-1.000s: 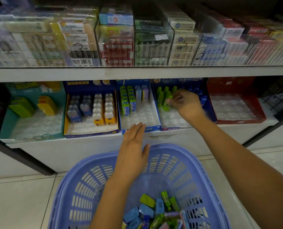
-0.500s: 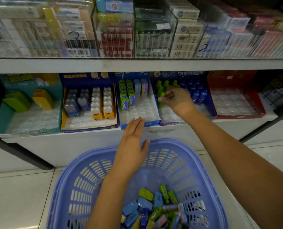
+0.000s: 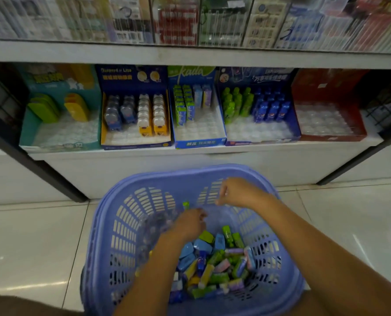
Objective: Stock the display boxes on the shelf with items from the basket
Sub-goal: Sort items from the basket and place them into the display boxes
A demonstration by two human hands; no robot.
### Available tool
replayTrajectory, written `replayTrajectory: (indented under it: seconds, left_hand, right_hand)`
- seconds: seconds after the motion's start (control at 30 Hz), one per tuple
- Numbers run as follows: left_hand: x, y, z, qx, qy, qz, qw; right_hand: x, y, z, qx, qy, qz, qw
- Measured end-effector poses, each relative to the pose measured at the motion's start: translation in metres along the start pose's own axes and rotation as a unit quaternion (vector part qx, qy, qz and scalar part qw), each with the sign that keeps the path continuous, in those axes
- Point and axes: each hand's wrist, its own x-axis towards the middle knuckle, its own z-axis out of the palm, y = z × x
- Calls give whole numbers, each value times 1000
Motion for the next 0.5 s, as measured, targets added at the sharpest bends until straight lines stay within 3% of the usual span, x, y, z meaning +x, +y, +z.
replayTrajectory:
  seconds: [0.07, 0.17, 0.27, 0.4, 0.5]
  left_hand:
    - [-6, -22, 26, 18, -90, -35, 995]
    - [-11, -41, 52, 39, -173, -30, 984]
    - [-7, -45, 59, 50, -200, -22, 978]
    - [1, -47, 59, 38, -201, -38, 978]
    - [6, -49, 60, 35, -205, -37, 978]
  right_hand:
    - [12, 16, 44, -44, -94, 45, 994]
    - [32, 46, 98, -57, -165, 104, 979]
    - [39, 64, 135, -66, -184, 108, 975]
    - [41, 74, 157, -101, -146, 50, 983]
    - [48, 76, 158, -62, -166, 58, 982]
